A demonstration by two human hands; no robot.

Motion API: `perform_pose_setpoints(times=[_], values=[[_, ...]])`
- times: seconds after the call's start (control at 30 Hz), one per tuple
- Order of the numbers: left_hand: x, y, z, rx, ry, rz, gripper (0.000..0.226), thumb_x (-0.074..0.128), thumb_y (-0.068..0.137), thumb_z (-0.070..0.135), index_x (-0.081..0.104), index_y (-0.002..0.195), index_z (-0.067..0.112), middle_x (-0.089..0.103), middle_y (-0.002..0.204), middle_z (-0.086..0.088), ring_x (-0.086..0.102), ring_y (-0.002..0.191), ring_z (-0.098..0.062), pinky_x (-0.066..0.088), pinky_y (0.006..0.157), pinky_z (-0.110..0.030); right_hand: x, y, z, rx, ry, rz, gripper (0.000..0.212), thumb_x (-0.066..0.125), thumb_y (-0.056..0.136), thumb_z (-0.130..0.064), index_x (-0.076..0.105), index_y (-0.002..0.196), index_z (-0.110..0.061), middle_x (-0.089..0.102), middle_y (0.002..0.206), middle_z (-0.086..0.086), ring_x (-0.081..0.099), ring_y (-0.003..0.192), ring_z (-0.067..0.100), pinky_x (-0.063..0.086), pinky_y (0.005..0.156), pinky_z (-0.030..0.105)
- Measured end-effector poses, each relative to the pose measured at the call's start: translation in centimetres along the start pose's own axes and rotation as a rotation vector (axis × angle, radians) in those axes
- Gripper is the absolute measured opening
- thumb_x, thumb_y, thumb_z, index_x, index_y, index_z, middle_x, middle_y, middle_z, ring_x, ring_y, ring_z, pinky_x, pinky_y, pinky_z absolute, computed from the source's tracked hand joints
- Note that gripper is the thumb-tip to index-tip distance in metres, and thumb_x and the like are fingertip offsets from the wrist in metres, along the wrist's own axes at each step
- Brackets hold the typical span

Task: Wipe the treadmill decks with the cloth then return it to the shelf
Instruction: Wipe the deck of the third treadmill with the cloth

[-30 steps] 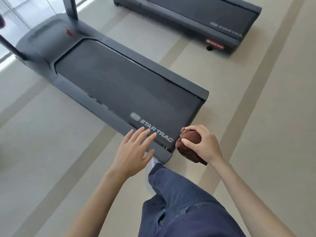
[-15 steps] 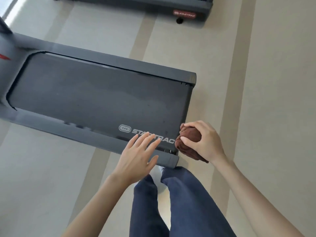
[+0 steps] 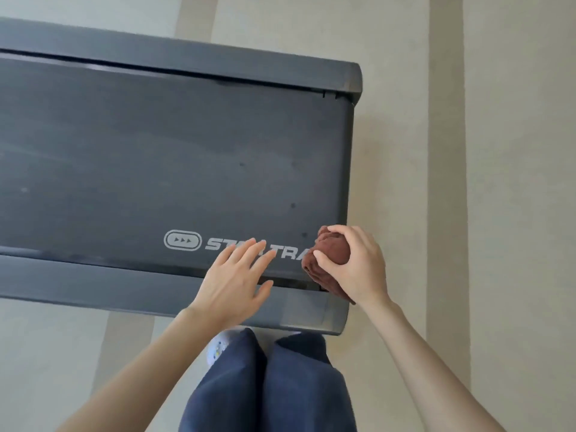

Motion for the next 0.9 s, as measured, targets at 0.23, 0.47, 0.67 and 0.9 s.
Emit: perform_pose_setpoints(times=[0.23,0.47,0.67,0.9], values=[[14.5,8.6,-6.9,0.023,0.039,0.057,0.056,0.053,0.088,0.038,0.045,0.137,0.01,0.04,0.145,-0.012,0.035,0.135,-0.028,0.028,0.11,-0.046,14.3,1.9,10.1,0.017,-0.22,0.136,0.045,0.075,0.072,-0.043,0.067,0.111,-0.022,0.063,0.105,0.001,0.057,0.095,0.026,0.043,0.084,0.04],[23.0,14.5,-11.6,0.006,0.068,0.145,0.065,0.026,0.09,0.046,0.026,0.146,0.013,0.019,0.155,-0.009,0.011,0.144,-0.024,0.014,0.116,-0.048,21.0,3.5,16.4,-0.067,-0.388,0.364,0.034,0.067,0.068,-0.052,0.069,0.092,-0.029,0.062,0.097,-0.001,0.054,0.091,0.024,0.043,0.078,0.039],[24.8,14.9,-12.4,0.054,0.031,0.279,0.064,0.032,0.089,0.047,0.028,0.146,0.017,0.021,0.155,-0.004,0.011,0.144,-0.02,0.014,0.114,-0.046,20.3,12.4,16.6,-0.205,-0.289,0.437,0.026,0.066,0.067,-0.054,0.064,0.082,-0.032,0.056,0.088,-0.006,0.051,0.086,0.021,0.037,0.071,0.034],[24.9,15.0,-12.7,0.052,0.069,0.338,0.065,0.024,0.089,0.052,0.027,0.146,0.021,0.021,0.154,0.001,0.01,0.144,-0.016,0.007,0.116,-0.04,19.0,21.5,15.8,-0.065,-0.325,0.322,0.041,0.064,0.072,-0.063,0.06,0.1,-0.033,0.053,0.109,-0.003,0.045,0.108,0.024,0.038,0.086,0.038]])
Point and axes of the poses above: each hand's wrist, its own y-axis towards the middle knuckle, its own x-axis out of the palm, z = x × y, the point moved 3 cm from there along y, towards the middle knuckle
